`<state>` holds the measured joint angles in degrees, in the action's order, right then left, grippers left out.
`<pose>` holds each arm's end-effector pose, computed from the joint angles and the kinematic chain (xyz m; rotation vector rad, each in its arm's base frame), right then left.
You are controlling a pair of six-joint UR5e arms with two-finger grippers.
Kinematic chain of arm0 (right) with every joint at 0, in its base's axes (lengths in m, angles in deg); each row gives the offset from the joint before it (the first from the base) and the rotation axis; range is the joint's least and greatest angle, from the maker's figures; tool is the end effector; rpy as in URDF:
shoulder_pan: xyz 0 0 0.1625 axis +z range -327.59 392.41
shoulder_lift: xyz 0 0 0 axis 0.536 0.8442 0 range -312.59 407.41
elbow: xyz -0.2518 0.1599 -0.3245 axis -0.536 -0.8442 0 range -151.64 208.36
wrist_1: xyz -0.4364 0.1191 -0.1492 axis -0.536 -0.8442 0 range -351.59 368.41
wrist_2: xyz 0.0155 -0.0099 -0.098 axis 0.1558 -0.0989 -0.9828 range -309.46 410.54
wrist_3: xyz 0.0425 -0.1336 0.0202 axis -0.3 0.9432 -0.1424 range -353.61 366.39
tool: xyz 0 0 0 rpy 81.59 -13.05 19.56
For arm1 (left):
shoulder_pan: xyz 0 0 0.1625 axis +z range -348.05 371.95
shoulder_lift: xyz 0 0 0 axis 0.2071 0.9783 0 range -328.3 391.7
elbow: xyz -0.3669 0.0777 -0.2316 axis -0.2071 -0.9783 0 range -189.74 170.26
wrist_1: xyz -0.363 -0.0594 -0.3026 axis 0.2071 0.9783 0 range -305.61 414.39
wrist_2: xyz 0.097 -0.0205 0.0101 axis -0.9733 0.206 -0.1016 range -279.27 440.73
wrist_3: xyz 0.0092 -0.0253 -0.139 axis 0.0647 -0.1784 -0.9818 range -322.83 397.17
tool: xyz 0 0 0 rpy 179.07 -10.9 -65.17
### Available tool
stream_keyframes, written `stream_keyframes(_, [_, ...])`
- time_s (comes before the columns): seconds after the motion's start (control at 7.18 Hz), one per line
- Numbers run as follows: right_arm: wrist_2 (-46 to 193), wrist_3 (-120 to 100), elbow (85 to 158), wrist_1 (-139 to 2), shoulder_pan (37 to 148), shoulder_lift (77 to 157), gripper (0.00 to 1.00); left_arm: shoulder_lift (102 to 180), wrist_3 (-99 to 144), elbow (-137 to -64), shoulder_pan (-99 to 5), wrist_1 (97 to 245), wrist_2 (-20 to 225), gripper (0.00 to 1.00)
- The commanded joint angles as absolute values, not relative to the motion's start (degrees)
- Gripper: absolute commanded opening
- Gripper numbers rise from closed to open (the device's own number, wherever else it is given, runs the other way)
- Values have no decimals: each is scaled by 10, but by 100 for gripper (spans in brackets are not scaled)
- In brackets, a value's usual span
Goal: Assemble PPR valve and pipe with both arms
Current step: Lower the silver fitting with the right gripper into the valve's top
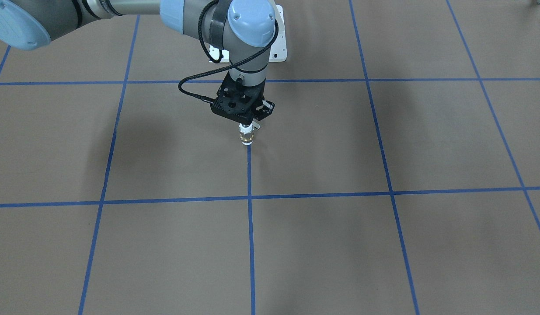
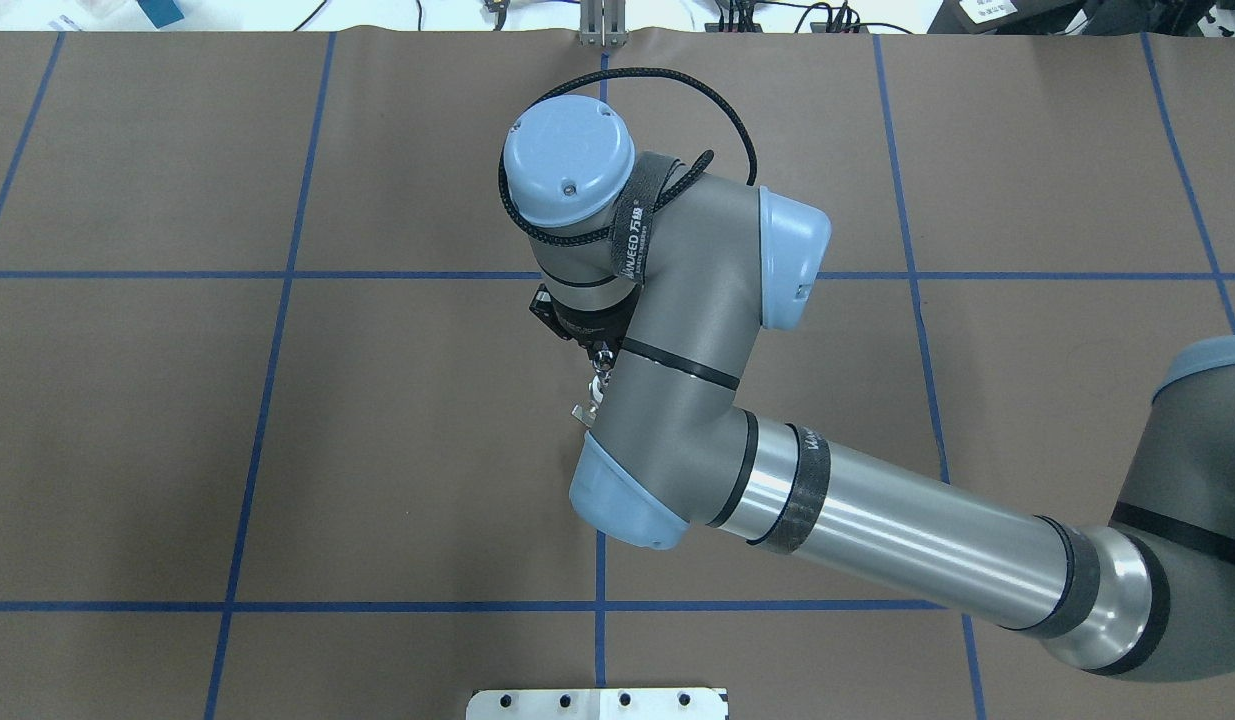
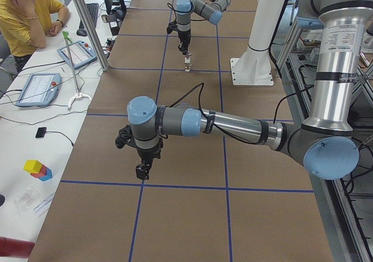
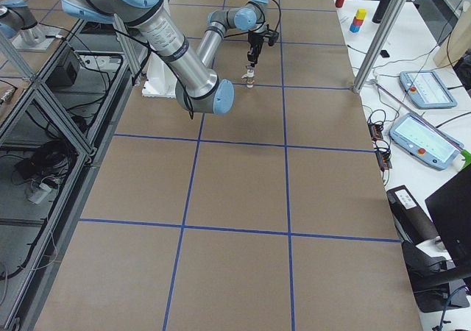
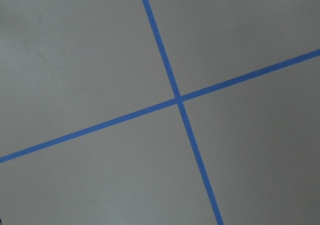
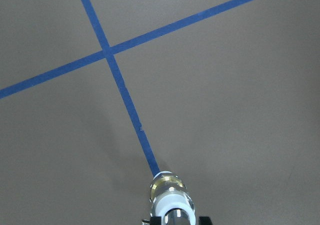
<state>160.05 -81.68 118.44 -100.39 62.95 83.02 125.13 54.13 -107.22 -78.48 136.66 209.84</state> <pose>-0.6306 -0.4720 0.0974 -0.1447 -0.6877 0.3726 -0.0483 -0.5807 0.6200 0.1564 0.6691 0.2961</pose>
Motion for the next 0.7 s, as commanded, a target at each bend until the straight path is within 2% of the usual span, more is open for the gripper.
stream_keyframes(0.0, [1601, -817, 1185, -1004, 629, 828, 0, 1251, 541, -1072, -785, 1367, 2098, 100])
stream_keyframes(0.56, [1601, -817, 1185, -1004, 629, 832, 0, 1251, 541, -1073, -785, 1367, 2098, 100])
